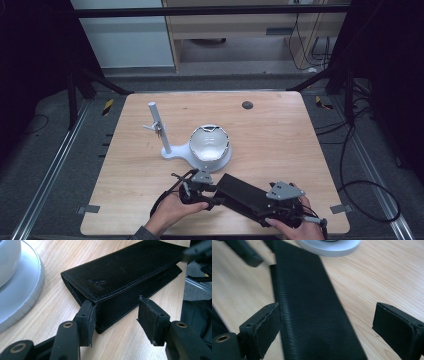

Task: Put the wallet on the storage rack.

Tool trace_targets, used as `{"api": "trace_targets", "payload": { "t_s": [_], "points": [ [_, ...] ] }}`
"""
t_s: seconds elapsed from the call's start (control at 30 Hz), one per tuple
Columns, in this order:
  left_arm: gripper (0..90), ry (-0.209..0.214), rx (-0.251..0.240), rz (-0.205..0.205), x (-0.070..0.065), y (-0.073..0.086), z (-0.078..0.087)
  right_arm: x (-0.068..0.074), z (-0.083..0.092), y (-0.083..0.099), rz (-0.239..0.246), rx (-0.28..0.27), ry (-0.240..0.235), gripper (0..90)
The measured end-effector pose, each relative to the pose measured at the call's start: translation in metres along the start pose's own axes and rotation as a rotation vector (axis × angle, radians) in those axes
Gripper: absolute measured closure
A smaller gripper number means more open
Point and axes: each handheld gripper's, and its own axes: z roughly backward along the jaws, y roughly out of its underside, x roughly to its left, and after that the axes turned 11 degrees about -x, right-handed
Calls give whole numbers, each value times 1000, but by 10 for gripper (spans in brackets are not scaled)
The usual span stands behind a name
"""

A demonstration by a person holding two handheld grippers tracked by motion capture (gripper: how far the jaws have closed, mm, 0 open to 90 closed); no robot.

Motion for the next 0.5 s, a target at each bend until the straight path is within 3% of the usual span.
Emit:
{"api": "trace_targets", "payload": {
  "t_s": [0.2,0.5],
  "points": [
    [492,-12,-14,8,2,-3,-2,12,-8,-14,65,49,-47,108],
    [506,-23,-34,12,4,-9,-4,15,-23,-30,133,113,-59,234]
  ]
}}
